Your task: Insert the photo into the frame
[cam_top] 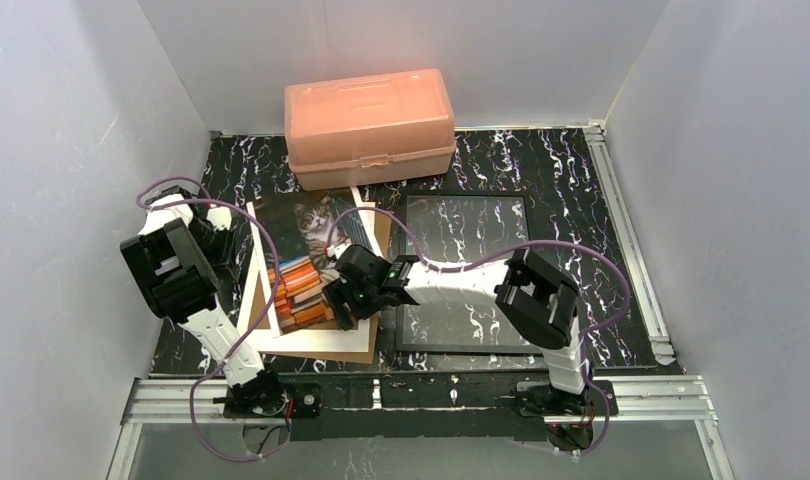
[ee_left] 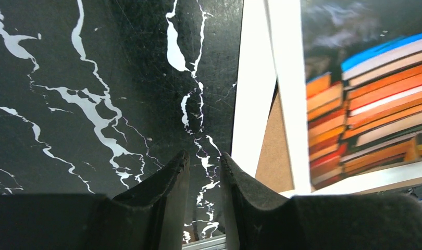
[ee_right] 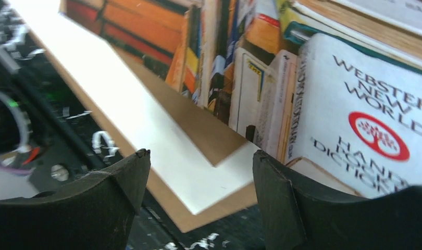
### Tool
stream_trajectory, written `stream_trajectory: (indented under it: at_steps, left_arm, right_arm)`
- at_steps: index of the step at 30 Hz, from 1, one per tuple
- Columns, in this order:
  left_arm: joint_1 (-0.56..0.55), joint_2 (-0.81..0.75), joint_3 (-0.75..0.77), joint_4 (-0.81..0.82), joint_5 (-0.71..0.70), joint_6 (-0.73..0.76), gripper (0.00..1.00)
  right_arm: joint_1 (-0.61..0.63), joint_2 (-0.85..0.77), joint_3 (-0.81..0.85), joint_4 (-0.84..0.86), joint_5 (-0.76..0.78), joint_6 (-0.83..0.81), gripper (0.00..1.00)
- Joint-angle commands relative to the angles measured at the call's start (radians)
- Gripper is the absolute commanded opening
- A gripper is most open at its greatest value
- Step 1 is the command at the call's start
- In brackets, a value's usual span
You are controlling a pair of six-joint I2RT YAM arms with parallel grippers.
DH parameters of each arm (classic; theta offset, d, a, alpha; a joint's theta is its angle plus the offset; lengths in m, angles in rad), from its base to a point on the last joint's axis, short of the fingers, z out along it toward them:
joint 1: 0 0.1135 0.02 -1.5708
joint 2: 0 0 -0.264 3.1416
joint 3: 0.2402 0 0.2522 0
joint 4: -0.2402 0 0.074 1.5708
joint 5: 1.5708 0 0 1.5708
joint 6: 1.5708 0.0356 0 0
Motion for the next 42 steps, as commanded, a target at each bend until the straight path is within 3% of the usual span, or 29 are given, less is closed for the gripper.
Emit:
stream_trajectory:
  at_steps: [1, 9, 16, 23, 31, 42]
  left_arm:
    - [0.005, -0.004, 0.03, -0.056, 0.033, 0.01, 0.26]
    - [0.015, 0.009, 0.077, -0.089, 0.047, 0.0, 0.25]
    - [0.019, 0.017, 0.076, -0.092, 0.055, -0.003, 0.24]
    - [0.018, 0.065, 0.074, -0.055, 0.066, -0.032, 0.21]
    - [0.018, 0.125, 0.146, -0.036, 0.072, -0.078, 0.17]
    - [0.01, 0.171, 0.155, -0.049, 0.083, -0.062, 0.18]
  right_arm:
    - [0.017, 0.007, 0.107, 0.071, -0.188, -0.038, 0.8]
    - [-0.113, -0.107, 0.089, 0.068, -0.233, -0.064, 0.81]
    - [-0.245, -0.076, 0.023, 0.051, -0.047, -0.027, 0.81]
    - [-0.327, 0.045, 0.213, 0.06, 0.096, -0.061, 0.83]
    - [-0.398, 0.283, 0.515, 0.033, 0.105, -0.146, 0.87]
    - [-0.445, 0.42, 0.565, 0.138, 0.032, -0.165, 0.88]
